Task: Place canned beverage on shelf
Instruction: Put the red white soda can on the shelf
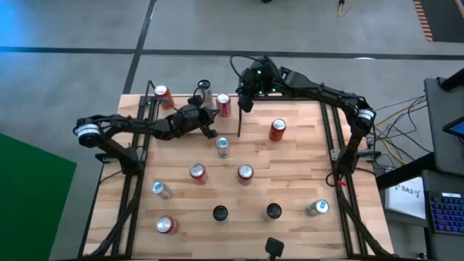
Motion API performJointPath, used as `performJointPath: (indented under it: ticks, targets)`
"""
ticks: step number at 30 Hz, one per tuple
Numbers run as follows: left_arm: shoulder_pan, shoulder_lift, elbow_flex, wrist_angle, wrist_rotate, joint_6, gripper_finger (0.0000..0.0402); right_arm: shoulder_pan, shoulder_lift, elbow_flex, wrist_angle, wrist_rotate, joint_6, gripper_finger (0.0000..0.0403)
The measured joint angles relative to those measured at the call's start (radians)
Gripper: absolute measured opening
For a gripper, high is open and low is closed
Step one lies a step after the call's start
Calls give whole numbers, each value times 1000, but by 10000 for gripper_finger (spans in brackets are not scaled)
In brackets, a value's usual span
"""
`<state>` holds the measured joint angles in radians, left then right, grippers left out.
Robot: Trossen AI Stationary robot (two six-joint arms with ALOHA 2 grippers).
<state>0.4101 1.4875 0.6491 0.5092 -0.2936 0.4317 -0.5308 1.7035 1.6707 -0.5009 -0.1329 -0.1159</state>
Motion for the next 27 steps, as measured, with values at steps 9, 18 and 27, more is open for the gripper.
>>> performJointPath:
  ticks: [9,18,27]
  targets:
    - [18,9,50,-44,16,-22,0,0,0,-2,16,2,0,12]
    - [38,59,59,-39,44,-23,0,0,0,-2,13,2,0,12]
    - [44,123,116,-31,40,-40,0,0,0,-3,12,3,1,12]
